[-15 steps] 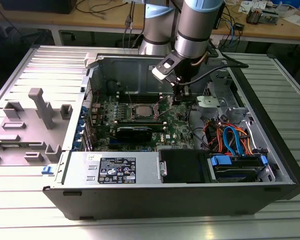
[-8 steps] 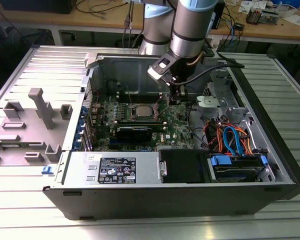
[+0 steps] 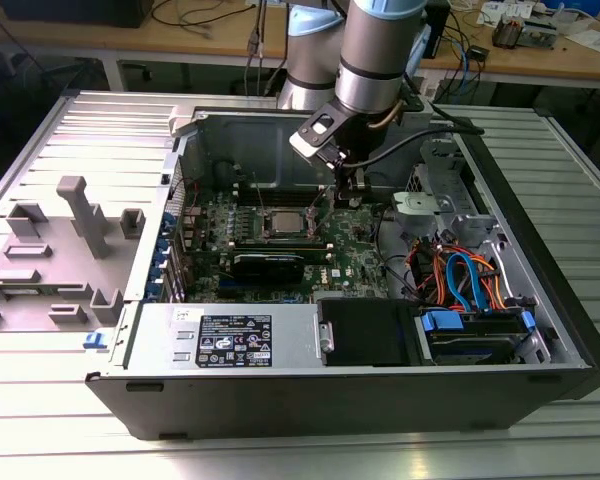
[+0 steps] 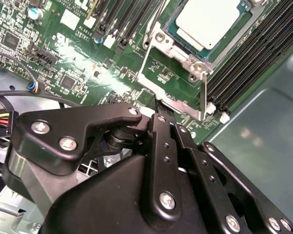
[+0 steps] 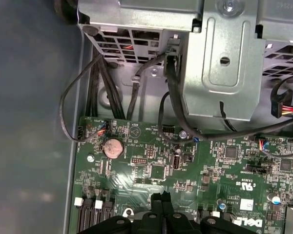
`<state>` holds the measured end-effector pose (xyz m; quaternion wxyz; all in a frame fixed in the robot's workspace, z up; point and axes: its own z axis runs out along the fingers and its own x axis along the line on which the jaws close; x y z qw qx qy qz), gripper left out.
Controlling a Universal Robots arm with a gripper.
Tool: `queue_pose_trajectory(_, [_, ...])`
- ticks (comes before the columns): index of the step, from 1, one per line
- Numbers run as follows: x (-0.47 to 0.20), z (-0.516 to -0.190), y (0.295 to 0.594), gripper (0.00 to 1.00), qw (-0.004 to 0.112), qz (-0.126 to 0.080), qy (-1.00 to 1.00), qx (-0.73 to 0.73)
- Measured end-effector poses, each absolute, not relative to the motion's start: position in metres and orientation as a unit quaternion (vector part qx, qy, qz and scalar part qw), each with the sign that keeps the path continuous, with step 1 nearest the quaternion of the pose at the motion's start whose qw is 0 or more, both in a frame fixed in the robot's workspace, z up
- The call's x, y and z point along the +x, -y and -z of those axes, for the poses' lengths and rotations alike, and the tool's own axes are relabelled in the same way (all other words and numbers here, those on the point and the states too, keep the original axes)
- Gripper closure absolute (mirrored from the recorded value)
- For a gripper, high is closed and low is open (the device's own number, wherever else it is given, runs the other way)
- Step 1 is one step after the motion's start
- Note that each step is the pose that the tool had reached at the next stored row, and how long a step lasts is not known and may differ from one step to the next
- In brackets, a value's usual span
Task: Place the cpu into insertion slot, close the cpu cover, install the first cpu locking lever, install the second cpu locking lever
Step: 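Close the cpu cover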
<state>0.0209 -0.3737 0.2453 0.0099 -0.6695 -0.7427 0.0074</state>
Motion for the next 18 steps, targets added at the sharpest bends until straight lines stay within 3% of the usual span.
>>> queue_pose_trajectory(18, [0.002, -0.246, 0.374, 0.89, 0.011, -0.006, 0.744, -0.668])
